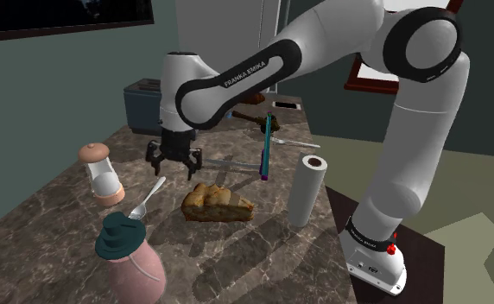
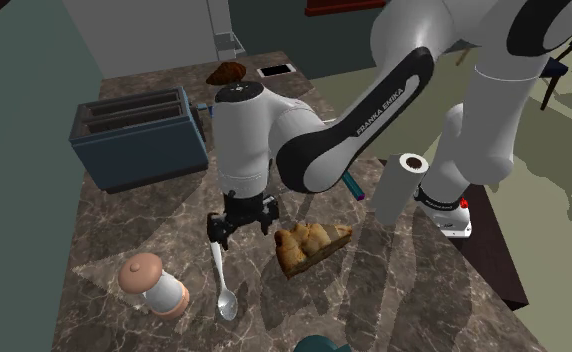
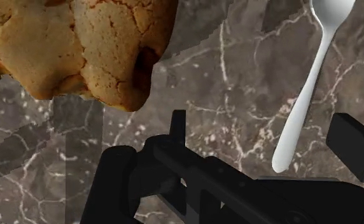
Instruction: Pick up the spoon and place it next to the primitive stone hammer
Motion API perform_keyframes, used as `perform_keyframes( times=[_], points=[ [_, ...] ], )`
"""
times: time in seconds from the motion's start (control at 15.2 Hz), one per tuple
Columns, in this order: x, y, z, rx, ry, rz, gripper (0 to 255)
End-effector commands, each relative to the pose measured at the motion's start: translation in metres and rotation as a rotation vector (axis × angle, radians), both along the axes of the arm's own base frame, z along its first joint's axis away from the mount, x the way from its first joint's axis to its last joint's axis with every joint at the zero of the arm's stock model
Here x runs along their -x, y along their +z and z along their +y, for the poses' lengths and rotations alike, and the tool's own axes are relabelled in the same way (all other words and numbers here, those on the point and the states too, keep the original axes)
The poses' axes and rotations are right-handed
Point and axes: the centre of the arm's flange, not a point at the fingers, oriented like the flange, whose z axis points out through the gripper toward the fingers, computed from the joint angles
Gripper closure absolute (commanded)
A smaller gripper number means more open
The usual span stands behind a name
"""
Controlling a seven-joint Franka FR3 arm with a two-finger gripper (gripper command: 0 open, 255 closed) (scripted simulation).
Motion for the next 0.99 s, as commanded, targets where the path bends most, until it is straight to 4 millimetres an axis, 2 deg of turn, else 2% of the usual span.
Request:
perform_keyframes(
  times=[0.0, 0.2, 0.26, 0.73, 0.92],
  points=[
    [-0.02, -0.009, 0.019, -0.011, -0.049, 0.006, 0],
    [-0.047, -0.023, 0.041, -0.028, -0.115, 0.015, 0],
    [-0.049, -0.023, 0.042, -0.028, -0.118, 0.015, 0],
    [-0.051, -0.063, 0.05, -0.028, -0.118, 0.015, 0],
    [-0.051, -0.063, 0.05, -0.028, -0.118, 0.015, 0]
  ],
)
